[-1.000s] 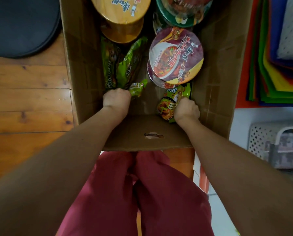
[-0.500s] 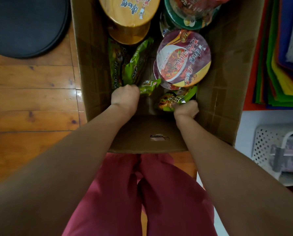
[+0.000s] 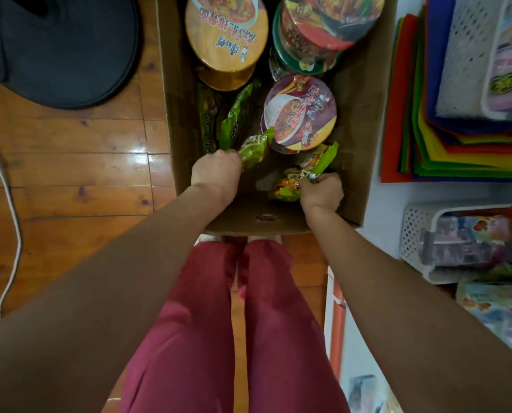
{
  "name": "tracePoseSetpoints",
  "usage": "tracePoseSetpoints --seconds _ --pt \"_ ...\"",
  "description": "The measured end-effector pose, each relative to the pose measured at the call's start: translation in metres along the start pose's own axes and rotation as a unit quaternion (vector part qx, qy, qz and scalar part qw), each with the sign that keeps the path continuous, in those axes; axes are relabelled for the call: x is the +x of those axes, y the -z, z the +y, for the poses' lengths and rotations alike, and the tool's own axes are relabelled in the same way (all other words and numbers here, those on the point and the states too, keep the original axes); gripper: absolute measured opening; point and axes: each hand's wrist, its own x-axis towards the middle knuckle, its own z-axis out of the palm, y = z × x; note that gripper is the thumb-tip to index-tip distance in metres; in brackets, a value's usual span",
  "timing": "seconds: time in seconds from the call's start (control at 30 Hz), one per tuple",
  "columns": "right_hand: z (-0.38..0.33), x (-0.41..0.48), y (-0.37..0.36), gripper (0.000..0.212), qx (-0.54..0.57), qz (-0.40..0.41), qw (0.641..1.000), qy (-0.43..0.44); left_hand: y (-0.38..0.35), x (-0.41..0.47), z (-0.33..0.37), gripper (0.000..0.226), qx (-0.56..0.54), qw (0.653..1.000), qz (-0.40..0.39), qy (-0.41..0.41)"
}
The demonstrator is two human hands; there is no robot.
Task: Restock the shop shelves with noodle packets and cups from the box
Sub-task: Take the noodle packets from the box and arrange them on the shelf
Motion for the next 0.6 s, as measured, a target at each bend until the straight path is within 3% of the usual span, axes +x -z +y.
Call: tracePoseSetpoints --seconds 0.2,0.6 --pt "-0.02 -0.049 0.056 0.034 -0.024 -0.026 0.997 0.072 0.051 -0.055 0.012 0.025 -0.019 1.0 0.025 0.001" --pt "-0.091 -0.155 0.216 0.03 -0.09 -0.059 0.949 0.297 0.207 -0.201 0.041 0.016 -0.045 0.981 0.19 -0.001"
